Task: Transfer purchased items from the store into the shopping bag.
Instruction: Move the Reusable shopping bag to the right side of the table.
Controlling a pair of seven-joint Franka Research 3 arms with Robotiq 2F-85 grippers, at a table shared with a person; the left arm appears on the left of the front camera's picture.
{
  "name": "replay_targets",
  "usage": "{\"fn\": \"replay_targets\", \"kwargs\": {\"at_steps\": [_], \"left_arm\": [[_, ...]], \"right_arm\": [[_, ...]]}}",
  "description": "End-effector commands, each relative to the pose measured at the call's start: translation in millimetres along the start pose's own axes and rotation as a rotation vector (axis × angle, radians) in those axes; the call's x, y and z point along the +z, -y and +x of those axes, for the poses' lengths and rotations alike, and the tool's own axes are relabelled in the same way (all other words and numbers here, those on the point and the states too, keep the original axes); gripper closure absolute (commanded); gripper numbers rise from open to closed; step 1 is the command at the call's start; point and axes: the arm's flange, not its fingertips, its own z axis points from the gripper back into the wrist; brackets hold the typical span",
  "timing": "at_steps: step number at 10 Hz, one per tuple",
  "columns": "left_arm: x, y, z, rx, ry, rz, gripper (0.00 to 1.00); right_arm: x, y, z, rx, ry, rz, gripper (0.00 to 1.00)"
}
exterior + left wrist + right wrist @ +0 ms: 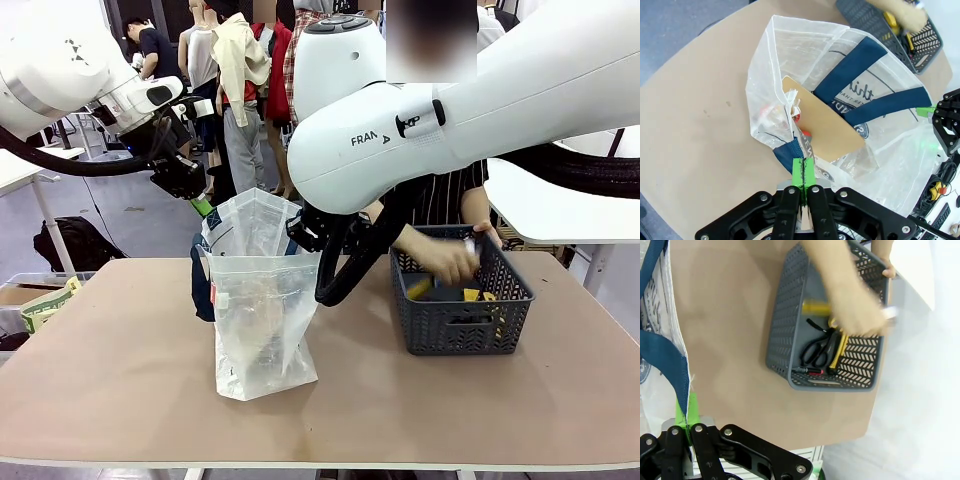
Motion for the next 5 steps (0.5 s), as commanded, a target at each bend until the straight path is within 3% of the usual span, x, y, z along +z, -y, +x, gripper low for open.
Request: {"fn": "replay_targets", "kwargs": {"at_steps": [1, 5], "left_arm": [[2.1, -0.1, -0.3, -0.002, 0.005, -0.002, 1.00], [2.1, -0.1, -0.3, -0.002, 0.005, -0.002, 1.00]], "right_arm": [[-0.8, 2.1, -3.6, 0.000, -0.001, -0.007, 1.00], [-0.8, 2.1, -3.6, 0.000, -0.001, -0.007, 1.00]]}}
